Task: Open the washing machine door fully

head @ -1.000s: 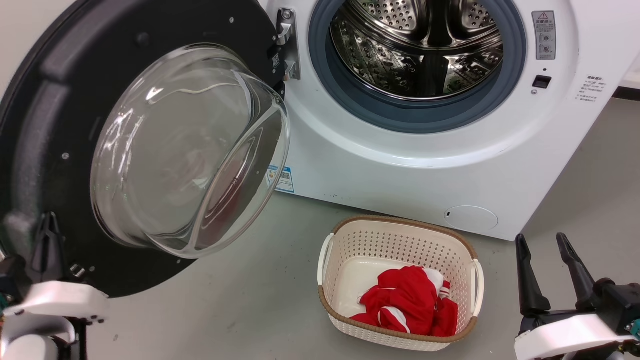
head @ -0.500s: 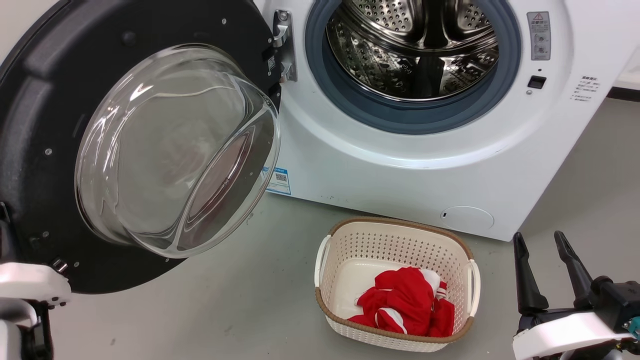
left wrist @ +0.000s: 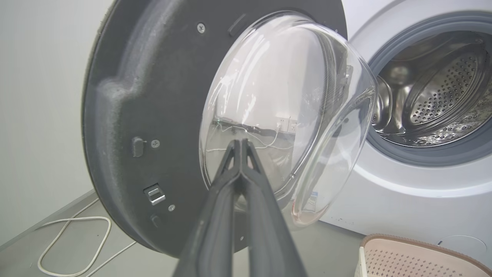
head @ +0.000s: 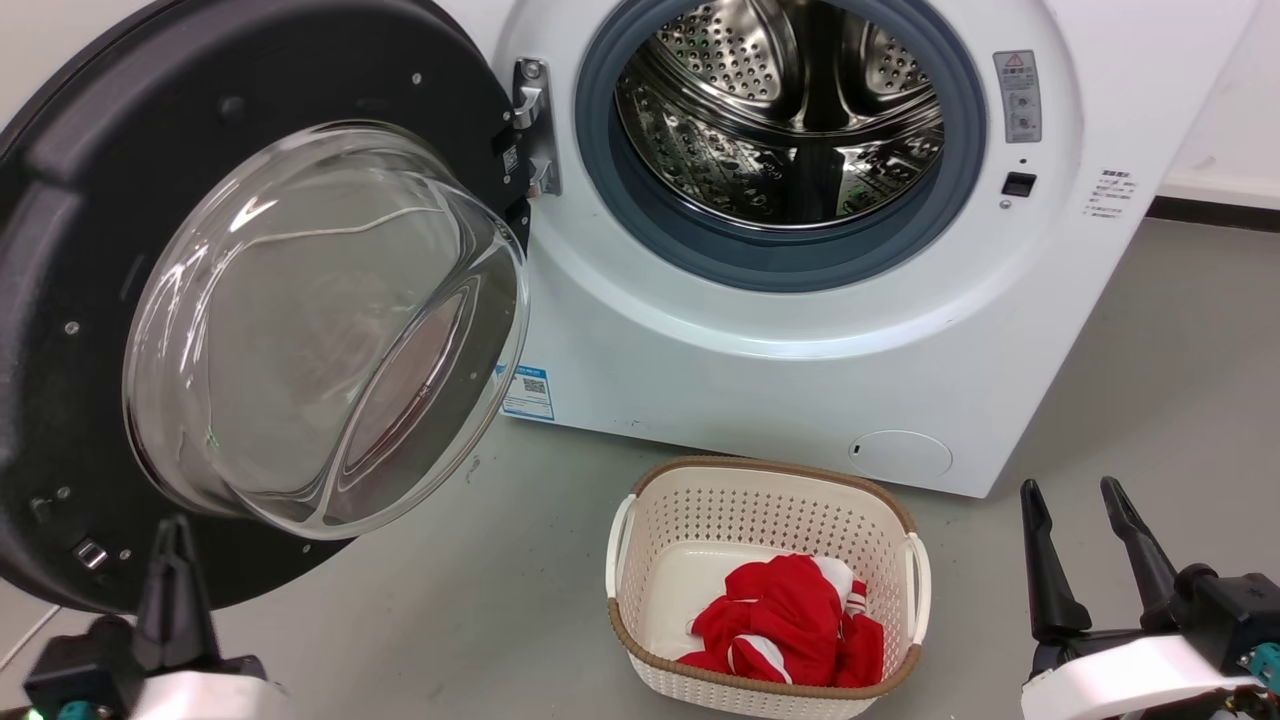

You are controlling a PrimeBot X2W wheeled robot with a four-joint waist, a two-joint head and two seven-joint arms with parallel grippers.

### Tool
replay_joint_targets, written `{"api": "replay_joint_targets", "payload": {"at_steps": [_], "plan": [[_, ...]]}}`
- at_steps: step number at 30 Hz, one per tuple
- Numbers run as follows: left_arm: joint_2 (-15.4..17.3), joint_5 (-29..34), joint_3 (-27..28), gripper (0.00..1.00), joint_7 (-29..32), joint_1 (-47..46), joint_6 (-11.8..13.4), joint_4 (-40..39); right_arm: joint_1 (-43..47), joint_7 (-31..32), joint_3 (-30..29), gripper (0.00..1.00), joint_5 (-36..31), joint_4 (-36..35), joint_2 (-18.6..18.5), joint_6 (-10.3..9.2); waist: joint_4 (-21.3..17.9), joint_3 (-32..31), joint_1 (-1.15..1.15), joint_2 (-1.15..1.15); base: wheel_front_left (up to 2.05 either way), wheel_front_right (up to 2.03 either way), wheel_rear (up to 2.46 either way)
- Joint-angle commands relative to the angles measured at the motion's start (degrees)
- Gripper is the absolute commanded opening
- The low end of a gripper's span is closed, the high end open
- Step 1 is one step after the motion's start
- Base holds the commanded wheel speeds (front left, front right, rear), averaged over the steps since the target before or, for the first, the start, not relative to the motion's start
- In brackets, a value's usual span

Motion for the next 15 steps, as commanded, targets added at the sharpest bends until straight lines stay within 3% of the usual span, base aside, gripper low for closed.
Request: {"api": "replay_joint_targets", "payload": {"at_steps": [1,2,3,15], "plan": [[-0.98,0.54,-0.54,0.44,-0.13,1.18,-0.52,-1.17,0.28,-0.33,0.05,1.0,0.32,0.15,0.07,-0.04,-0.49,-0.17,0.0,0.0,0.0,0.0,0.0],[-1.66,0.86,-0.89,0.88,-0.13,1.66,-0.83,-1.91,0.21,-0.38,0.05,1.0,0.26,0.21,0.07,-0.04,-0.76,-0.2,0.0,0.0,0.0,0.0,0.0],[-2.4,1.18,-1.29,1.0,-0.13,1.9,-1.09,-2.48,0.16,-0.41,0.02,1.0,0.21,0.28,0.08,-0.04,-1.01,-0.24,0.0,0.0,0.0,0.0,0.0],[-7.38,6.38,-7.31,1.0,-0.14,-1.1,-4.95,-5.15,-0.54,-0.32,-0.23,1.0,-1.22,0.05,0.08,-0.04,-5.92,-0.18,0.0,0.0,0.0,0.0,0.0]]}}
